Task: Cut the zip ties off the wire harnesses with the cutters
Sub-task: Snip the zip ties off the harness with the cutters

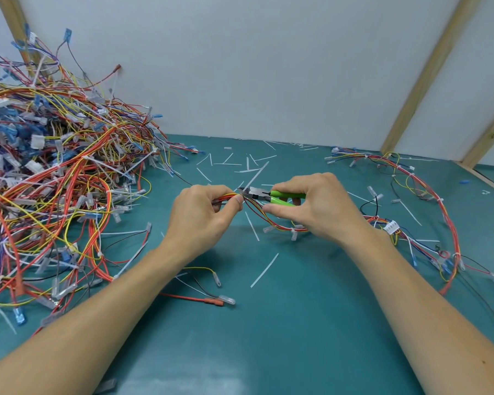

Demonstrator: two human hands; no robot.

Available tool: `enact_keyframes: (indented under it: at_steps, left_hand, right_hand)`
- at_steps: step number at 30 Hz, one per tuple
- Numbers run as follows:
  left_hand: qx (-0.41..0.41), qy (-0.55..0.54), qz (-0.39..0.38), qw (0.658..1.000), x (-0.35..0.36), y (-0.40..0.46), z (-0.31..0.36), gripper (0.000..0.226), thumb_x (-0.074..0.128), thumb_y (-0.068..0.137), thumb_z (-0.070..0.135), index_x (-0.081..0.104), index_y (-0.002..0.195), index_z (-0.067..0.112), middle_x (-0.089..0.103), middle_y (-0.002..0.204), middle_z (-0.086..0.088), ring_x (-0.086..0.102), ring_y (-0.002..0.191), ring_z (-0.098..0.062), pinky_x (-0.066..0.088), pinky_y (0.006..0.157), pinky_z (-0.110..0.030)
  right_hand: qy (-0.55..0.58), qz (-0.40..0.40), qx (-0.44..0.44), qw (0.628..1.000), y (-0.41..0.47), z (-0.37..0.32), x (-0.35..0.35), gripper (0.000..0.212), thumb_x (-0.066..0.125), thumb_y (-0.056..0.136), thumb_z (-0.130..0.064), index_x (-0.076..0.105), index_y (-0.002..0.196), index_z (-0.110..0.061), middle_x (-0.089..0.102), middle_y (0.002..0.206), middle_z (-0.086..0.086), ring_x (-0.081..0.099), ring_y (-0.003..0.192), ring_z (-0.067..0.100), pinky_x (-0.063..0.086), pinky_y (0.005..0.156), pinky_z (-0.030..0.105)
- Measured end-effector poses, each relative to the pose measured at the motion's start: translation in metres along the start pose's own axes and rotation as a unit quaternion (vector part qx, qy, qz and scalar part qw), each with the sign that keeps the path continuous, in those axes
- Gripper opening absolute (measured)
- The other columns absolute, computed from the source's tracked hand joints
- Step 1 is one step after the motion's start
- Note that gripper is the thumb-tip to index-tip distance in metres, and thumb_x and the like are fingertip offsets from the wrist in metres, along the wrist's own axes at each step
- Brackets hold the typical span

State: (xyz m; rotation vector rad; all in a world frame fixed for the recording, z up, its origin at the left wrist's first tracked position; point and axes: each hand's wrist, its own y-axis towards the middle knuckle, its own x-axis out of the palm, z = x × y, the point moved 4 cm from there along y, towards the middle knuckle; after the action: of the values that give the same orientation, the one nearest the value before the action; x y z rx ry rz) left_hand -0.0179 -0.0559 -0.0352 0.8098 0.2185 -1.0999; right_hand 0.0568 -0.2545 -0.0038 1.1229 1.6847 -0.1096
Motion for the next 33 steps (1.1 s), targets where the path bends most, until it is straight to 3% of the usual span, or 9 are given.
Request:
enact_keyframes:
  at_steps: [11,20,27,30,33]
  left_hand:
    - [-0.004,0.0,0.004,1.0,0.0002,-0.0001,-0.0007,0.023,0.068,0.093,0.029,0.073,0.071,0.025,0.051,0.047,0.006,0.04,0.047,-0.014,0.029,0.052,-0.026]
    - [-0.015,-0.018,0.0,1.0,0.0009,-0.0004,-0.0021,0.026,0.058,0.086,0.043,0.071,0.069,0.028,0.046,0.046,0.004,0.036,0.047,-0.016,0.027,0.053,-0.027]
    - [-0.014,-0.026,0.002,1.0,0.0005,0.0004,-0.0023,0.027,0.058,0.086,0.044,0.073,0.071,0.026,0.053,0.05,-0.006,0.036,0.048,-0.016,0.029,0.052,-0.029]
    - [-0.024,-0.038,0.011,0.999,-0.0006,0.0008,-0.0028,0.029,0.059,0.086,0.045,0.073,0.07,0.025,0.044,0.046,0.002,0.032,0.047,-0.016,0.025,0.052,-0.027]
    - [-0.032,-0.051,0.015,0.998,-0.002,0.0018,-0.0043,0.029,0.061,0.087,0.044,0.074,0.072,0.024,0.044,0.045,0.006,0.032,0.046,-0.013,0.024,0.052,-0.026]
  right_hand:
    - [-0.001,-0.002,0.003,1.0,0.0,-0.0003,0.0008,0.043,0.063,0.075,-0.069,0.077,0.089,-0.031,0.067,0.071,0.0,0.053,0.068,0.025,0.051,0.065,0.043]
    - [0.006,0.009,-0.006,1.0,0.0002,-0.0002,-0.0005,0.046,0.064,0.074,-0.069,0.076,0.092,-0.029,0.069,0.072,0.002,0.056,0.068,0.027,0.052,0.066,0.044]
    - [0.01,0.012,-0.002,1.0,0.0004,-0.0003,-0.0015,0.036,0.069,0.076,-0.064,0.078,0.087,-0.031,0.065,0.067,0.002,0.049,0.064,0.025,0.049,0.063,0.042]
    - [0.01,0.01,-0.005,1.0,-0.0008,-0.0014,-0.0011,0.03,0.073,0.079,-0.059,0.076,0.081,-0.029,0.063,0.065,0.001,0.048,0.065,0.026,0.048,0.064,0.04]
    - [0.026,0.048,0.026,0.998,-0.0015,0.0001,-0.0015,0.029,0.078,0.085,-0.051,0.068,0.072,-0.027,0.056,0.059,-0.008,0.045,0.06,0.015,0.04,0.06,0.033]
